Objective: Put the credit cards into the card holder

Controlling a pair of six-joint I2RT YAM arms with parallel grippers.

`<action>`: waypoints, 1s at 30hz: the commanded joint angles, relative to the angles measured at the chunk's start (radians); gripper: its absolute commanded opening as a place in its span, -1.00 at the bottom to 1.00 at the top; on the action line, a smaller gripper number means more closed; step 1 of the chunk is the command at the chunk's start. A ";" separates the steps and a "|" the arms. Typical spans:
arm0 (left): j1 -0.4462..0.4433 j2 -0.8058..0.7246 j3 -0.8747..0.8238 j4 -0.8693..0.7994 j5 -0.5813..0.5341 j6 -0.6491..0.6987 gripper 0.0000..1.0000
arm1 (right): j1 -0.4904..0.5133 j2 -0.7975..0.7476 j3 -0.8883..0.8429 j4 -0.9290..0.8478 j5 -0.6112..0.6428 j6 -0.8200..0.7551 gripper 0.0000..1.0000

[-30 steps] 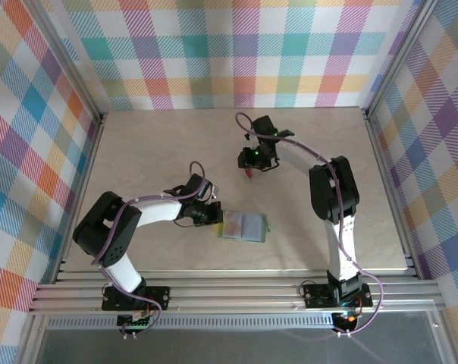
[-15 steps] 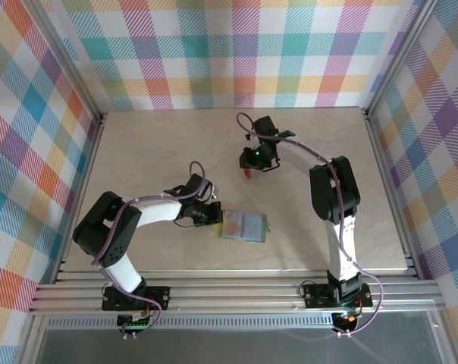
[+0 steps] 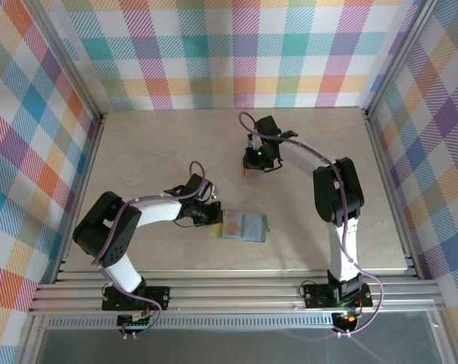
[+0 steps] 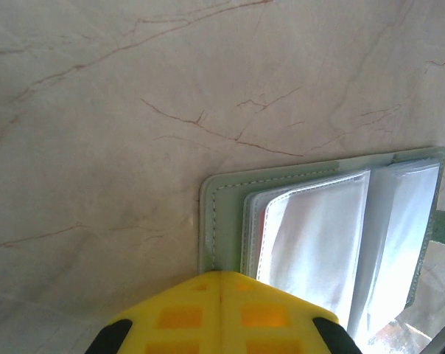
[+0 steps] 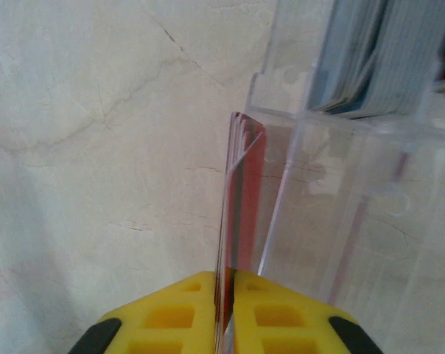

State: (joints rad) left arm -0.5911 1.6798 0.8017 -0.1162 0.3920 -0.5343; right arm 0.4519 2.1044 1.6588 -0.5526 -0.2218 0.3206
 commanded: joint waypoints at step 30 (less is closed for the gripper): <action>0.119 0.018 0.264 0.097 0.113 -0.255 -1.00 | -0.007 -0.031 -0.016 -0.064 -0.040 -0.035 -0.95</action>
State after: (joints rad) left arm -0.4999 1.6058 0.9916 -0.1169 0.4114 -0.7074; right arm 0.4503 2.0880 1.6474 -0.5907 -0.2131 0.3042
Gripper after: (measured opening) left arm 0.049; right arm 0.051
